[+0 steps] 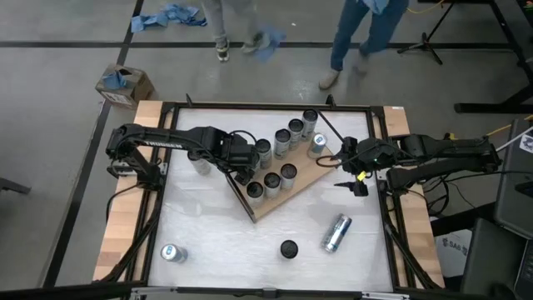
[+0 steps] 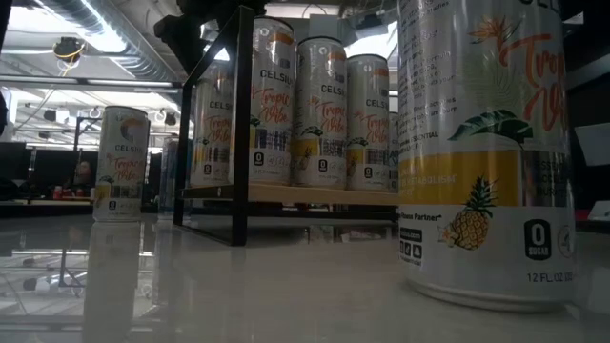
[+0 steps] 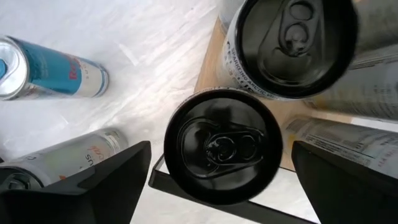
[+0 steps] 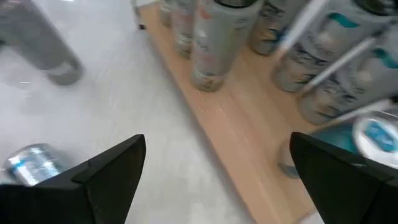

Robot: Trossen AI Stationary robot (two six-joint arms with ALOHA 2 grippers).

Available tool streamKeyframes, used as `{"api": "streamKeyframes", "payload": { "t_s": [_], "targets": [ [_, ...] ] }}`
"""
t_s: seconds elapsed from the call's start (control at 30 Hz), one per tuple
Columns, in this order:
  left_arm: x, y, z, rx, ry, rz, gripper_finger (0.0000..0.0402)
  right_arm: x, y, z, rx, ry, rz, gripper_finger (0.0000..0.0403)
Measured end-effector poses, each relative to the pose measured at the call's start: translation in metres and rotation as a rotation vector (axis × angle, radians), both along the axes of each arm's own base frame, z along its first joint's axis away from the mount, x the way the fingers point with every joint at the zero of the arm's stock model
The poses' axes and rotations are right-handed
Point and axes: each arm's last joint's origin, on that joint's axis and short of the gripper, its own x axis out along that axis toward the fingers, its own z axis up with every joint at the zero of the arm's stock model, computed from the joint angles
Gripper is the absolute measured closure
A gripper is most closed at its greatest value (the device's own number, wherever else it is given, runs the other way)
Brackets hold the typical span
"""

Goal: Place canned beverage on shelf
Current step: Put the white yellow soda can on the shelf

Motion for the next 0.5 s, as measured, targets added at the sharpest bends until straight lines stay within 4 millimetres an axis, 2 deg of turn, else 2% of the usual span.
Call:
{"api": "streamKeyframes", "payload": {
  "t_s": [0.23,0.5],
  "targets": [
    [-0.006,0.0,0.011,0.001,-0.053,-0.012,0.0023,0.008,0.004,0.002,0.125,-0.04,0.044,0.0016],
    [-0.019,-0.001,0.027,-0.001,-0.12,-0.019,0.0023,0.024,0.008,0.004,0.187,-0.102,0.109,0.0016]
  ]
}}
